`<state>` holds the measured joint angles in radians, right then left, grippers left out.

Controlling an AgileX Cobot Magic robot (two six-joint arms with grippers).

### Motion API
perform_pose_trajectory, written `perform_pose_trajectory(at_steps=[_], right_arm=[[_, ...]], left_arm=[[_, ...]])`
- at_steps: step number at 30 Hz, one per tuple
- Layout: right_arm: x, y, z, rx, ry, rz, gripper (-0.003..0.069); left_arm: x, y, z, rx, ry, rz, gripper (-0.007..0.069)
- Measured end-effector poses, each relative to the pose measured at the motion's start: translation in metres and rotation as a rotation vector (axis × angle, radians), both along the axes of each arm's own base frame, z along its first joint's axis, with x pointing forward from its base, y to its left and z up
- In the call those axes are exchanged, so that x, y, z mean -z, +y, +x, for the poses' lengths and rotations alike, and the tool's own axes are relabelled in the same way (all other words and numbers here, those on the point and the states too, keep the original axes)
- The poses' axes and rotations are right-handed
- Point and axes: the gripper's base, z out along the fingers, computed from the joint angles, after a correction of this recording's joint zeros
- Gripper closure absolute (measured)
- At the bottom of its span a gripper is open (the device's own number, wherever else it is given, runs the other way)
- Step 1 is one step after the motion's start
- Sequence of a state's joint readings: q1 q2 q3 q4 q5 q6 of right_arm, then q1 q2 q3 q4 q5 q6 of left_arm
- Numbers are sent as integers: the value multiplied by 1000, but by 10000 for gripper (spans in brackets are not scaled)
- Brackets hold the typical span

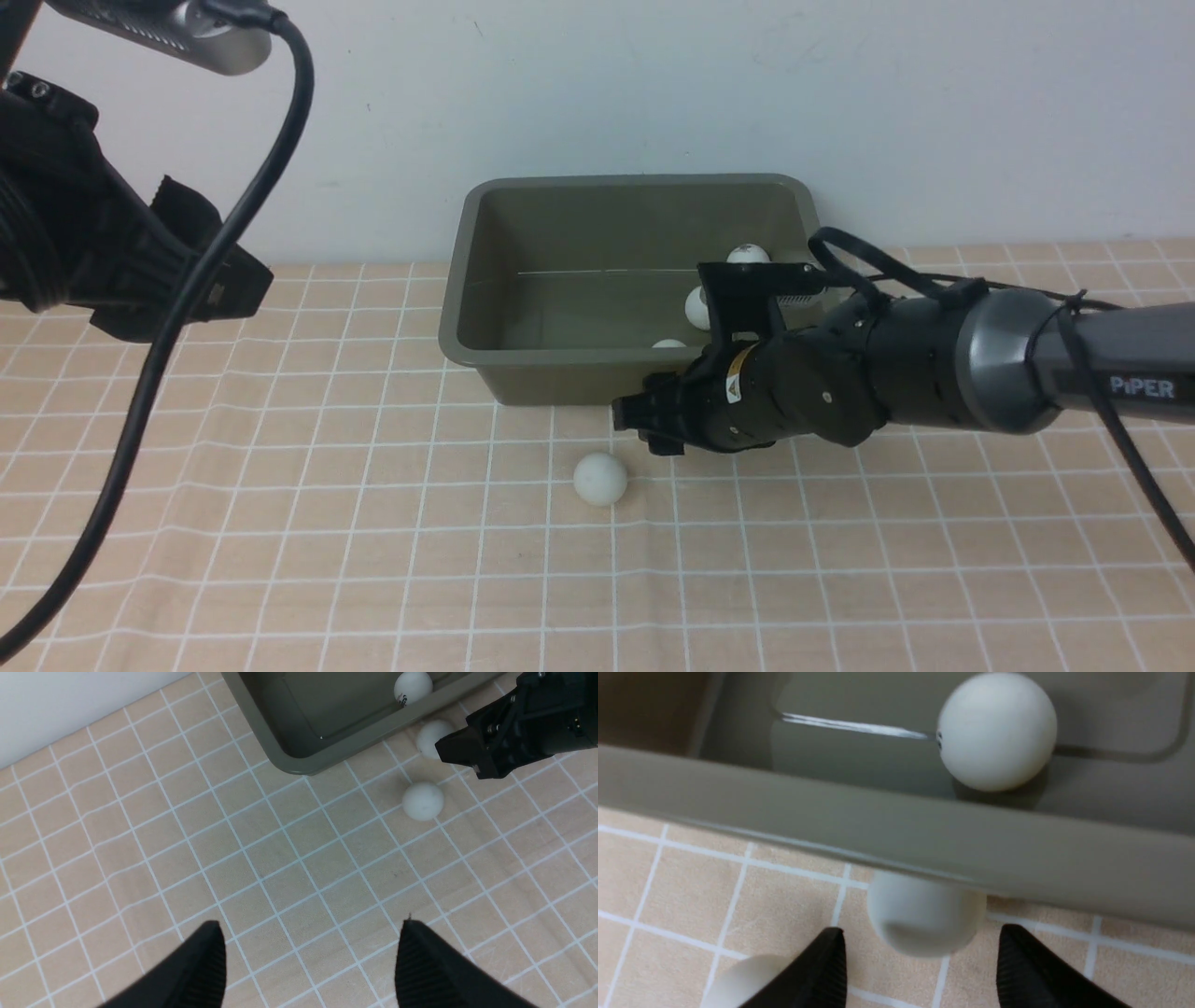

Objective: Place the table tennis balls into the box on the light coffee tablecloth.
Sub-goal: 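Reach for and grasp a ping pong ball on the table beside the basket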

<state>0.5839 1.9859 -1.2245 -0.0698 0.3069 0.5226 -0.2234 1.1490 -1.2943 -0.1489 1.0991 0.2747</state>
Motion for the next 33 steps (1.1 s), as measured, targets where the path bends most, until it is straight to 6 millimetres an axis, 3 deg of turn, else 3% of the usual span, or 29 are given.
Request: perform_pose_trajectory(at_steps=[5,8,14,15,17,18,21,23,25,28,33], right_arm=[[-1,-1,0,-28,-13,-36,259],[-13,-2,-4,-67,-40,-80,259],[-77,-5,-29,-133,-145,-139,259],[-77,-5,-29,-134,-143,-146,259],[-111,-13,-45,-140,-192,-171,259],[-114,-14,-46,-140,-196,-172,259],[-157,-29,-66,-131,-283,-167,259],[-174,-37,-74,-127,-326,-155,259],[-204,-52,-90,-125,-409,-142,259],[-232,-67,-109,-122,-489,-117,259],[-259,-85,-131,-111,-571,-84,259]], left_arm=[[0,0,0,0,0,0,221],[0,0,0,0,-1,-1,221],[0,-1,0,16,-1,-8,221],[0,-1,0,17,-2,-8,221],[-1,-4,-1,35,0,-25,221],[-1,-4,-1,37,0,-26,221],[1,-9,1,78,12,-57,221],[4,-13,3,107,38,-73,221],[15,-20,12,161,111,-90,221],[35,-29,29,216,224,-111,221],[78,-42,64,253,385,-128,221]])
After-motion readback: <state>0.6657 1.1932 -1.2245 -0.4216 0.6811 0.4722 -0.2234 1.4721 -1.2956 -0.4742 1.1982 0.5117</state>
